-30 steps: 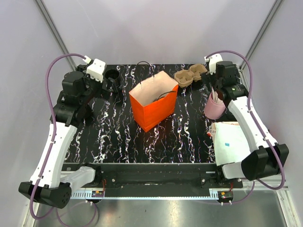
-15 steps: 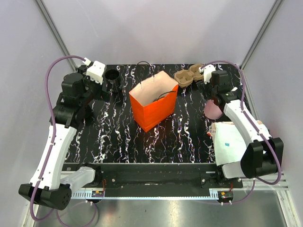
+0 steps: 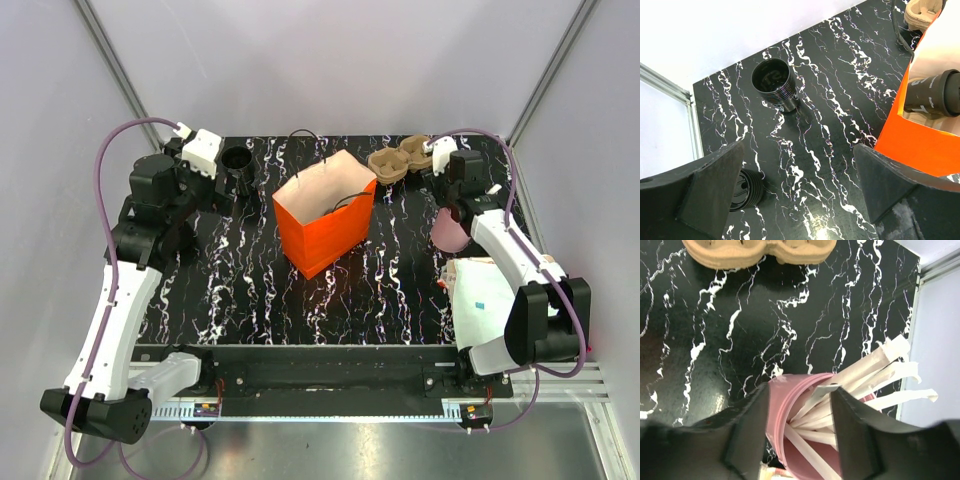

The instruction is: Pack the takeout coffee

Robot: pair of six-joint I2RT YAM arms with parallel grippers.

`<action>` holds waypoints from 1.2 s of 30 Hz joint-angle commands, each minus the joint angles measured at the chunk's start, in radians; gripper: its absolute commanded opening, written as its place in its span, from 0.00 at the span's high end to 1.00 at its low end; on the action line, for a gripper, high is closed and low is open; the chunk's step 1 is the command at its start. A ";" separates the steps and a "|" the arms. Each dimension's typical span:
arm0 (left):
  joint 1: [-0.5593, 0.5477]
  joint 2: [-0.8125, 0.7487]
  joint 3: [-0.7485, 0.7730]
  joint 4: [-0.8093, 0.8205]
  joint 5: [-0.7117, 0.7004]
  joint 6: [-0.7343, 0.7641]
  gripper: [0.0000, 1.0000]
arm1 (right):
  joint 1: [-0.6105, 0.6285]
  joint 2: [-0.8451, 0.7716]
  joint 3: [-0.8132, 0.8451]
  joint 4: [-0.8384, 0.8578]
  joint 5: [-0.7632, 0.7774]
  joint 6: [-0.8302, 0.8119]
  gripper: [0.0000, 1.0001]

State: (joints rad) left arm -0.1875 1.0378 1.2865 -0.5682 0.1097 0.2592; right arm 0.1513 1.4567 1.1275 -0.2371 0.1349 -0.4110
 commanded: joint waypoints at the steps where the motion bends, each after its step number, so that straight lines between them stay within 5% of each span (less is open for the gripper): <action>1: 0.006 0.008 0.000 0.037 0.033 -0.015 0.01 | -0.015 0.001 -0.003 0.087 -0.041 0.005 0.47; 8: 0.006 0.010 0.002 0.039 0.039 -0.018 0.01 | -0.016 0.002 -0.015 0.090 -0.034 -0.002 0.61; 16: 0.006 0.002 0.002 0.037 0.044 -0.020 0.01 | -0.016 -0.038 -0.009 0.081 -0.027 -0.009 0.95; 36: 0.010 0.007 0.020 0.011 0.036 0.040 0.01 | -0.013 -0.314 0.369 -0.235 -0.310 -0.006 0.95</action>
State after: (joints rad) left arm -0.1833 1.0496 1.2854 -0.5770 0.1318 0.2653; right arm 0.1383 1.1728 1.3888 -0.4141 -0.0681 -0.4156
